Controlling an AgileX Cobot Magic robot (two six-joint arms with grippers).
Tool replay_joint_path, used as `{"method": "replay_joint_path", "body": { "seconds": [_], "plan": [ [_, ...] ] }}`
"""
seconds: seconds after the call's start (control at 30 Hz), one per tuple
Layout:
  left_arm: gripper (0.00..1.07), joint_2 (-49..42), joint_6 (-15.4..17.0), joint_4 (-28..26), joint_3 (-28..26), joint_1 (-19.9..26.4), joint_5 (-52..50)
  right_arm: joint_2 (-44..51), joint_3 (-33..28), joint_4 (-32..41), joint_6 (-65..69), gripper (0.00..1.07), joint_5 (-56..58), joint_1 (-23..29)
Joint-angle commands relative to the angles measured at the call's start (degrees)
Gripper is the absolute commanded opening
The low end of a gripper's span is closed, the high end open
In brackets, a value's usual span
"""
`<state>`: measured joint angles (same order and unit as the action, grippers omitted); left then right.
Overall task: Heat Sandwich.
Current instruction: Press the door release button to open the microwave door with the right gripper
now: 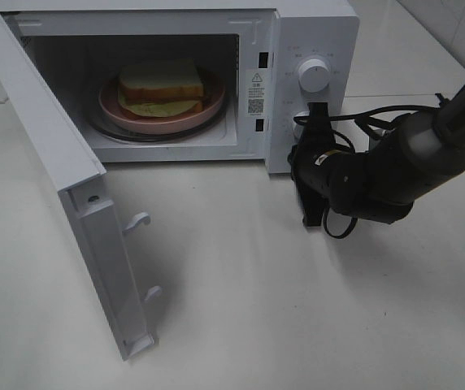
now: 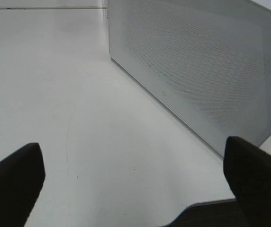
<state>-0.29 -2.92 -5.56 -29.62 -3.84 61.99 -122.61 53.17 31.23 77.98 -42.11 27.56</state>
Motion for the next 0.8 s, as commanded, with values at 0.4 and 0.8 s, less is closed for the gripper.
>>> {"method": "replay_joint_path", "body": {
  "seconds": [0.4, 0.8],
  "plan": [
    [0.97, -0.3, 0.2, -0.4, 0.1, 0.3, -0.8, 7.8, -7.2, -8.3, 4.8, 0.00, 5.4, -0.7],
    [0.97, -0.3, 0.2, -0.4, 0.1, 0.3, -0.8, 22.0, -12.5, -23.8, 0.9, 0.01, 18.0, -0.7]
  ]
}}
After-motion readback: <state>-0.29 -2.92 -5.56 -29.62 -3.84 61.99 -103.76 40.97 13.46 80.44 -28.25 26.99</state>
